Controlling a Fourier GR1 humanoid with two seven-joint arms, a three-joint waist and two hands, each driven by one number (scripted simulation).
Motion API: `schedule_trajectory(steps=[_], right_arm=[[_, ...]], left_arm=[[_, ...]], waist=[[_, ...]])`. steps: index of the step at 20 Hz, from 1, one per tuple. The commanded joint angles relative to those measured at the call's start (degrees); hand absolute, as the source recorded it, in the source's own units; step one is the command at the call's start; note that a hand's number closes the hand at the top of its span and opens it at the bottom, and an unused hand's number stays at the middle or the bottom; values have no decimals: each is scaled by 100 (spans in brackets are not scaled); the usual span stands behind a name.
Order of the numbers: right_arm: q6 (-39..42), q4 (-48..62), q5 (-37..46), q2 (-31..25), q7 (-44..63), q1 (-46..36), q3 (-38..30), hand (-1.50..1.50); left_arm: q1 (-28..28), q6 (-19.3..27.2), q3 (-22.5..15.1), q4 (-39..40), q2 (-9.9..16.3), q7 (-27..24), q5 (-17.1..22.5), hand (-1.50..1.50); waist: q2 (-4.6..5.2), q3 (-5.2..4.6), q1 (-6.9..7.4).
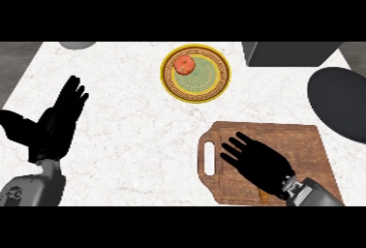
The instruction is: Pick the croissant from the cutting board and place it in the pan
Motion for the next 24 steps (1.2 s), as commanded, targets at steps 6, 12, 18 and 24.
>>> schedule_trajectory(steps=[6,12,18,24], right_arm=[[-473,532,420,400,-395,273,-216,-150],[-428,1025,767,669,-563,233,-328,-150],[-1245,1555,620,650,-1285,28,-506,150],[-1836,2082,868,1033,-1295,281,-451,150]], left_arm=[[-39,-386,393,312,46,-216,88,0],[-49,-102,130,-75,-216,106,-291,0],[24,-60,87,-649,-160,703,-276,0],[-191,-294,338,102,-140,80,-271,0]], waist=[[1,-1,-14],[-3,0,-7],[-5,3,22],[5,0,-10]])
